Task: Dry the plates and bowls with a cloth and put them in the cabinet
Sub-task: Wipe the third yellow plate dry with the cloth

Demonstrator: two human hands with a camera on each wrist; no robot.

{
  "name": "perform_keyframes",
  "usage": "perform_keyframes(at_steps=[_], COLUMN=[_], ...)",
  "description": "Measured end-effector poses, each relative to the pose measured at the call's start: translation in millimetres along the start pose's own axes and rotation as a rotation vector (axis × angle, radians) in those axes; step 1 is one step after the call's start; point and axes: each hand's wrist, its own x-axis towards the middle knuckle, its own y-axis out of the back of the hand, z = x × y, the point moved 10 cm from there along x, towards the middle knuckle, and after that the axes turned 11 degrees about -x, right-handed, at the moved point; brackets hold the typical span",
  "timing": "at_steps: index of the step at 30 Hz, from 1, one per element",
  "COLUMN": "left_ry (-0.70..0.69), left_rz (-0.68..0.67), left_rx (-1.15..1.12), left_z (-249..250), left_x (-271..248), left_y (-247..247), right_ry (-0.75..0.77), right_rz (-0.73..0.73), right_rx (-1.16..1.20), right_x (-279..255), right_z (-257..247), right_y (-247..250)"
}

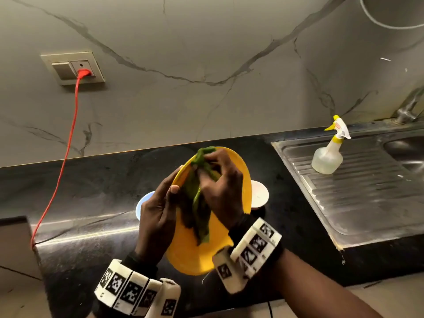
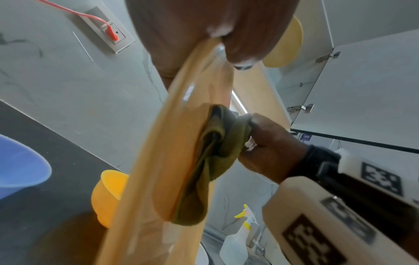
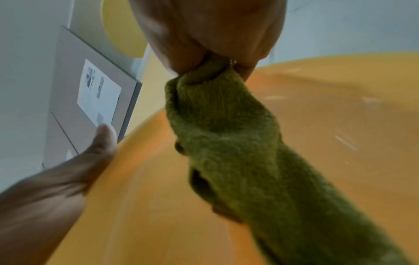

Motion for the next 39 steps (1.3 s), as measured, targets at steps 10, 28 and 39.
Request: perform_keyframes(at_steps=[10,28,39], left_ry=[-0.026,-0.022,0.006], left_rz=[0.025,0.023,-0.058], left_rx=[-0.035,0.097,0.108], left_z=[5.1,10.5,11.0], left_x=[-0.2,4.2,-2.5], left_y=[1.9,19.0,11.9], right_ry=[0.145,0.169,0.058], right_rz=[-0.227,-0.436,-0.429], right_rx=[0.049,-0.235,-0.408], right_x=[-32.9,22.9,50.2], right_z=[-43.6,-42.8,-1.9], right_y=[-21.3,-26.6,-5.4])
